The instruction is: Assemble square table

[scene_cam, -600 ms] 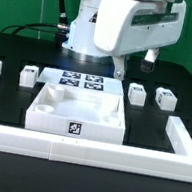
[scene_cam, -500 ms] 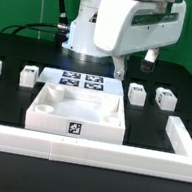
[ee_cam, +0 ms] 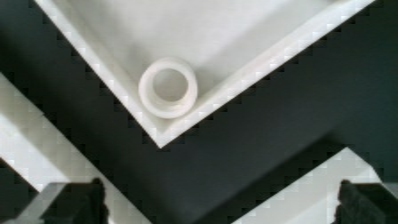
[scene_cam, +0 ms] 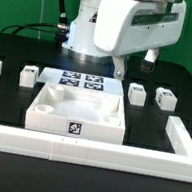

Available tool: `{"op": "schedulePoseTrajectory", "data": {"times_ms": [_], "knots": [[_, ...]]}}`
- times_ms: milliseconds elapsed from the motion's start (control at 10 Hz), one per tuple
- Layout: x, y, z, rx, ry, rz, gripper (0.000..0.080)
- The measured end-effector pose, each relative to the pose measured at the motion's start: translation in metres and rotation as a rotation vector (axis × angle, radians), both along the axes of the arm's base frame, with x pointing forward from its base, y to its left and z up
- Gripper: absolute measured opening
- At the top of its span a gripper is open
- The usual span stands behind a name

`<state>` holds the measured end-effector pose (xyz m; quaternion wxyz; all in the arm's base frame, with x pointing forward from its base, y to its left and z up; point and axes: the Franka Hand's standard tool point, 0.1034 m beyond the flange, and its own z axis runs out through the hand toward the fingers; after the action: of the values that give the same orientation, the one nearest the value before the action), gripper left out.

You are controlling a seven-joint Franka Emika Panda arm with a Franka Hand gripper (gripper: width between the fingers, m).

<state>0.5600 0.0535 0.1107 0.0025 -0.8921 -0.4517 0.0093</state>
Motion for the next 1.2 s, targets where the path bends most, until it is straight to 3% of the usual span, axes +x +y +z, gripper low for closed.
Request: {"op": "schedulePoseTrajectory", "data": {"times_ms": [400,800,1200], "knots": [[-0.036,-0.027,-0.021,0.009,-0.016,0.332,0.065],[-0.039,-0.028,-0.026,0.011,-0.008,0.372,0.065],[-0.071,-0.04,-0.048,0.02,-0.013,0.588,0.065]]}}
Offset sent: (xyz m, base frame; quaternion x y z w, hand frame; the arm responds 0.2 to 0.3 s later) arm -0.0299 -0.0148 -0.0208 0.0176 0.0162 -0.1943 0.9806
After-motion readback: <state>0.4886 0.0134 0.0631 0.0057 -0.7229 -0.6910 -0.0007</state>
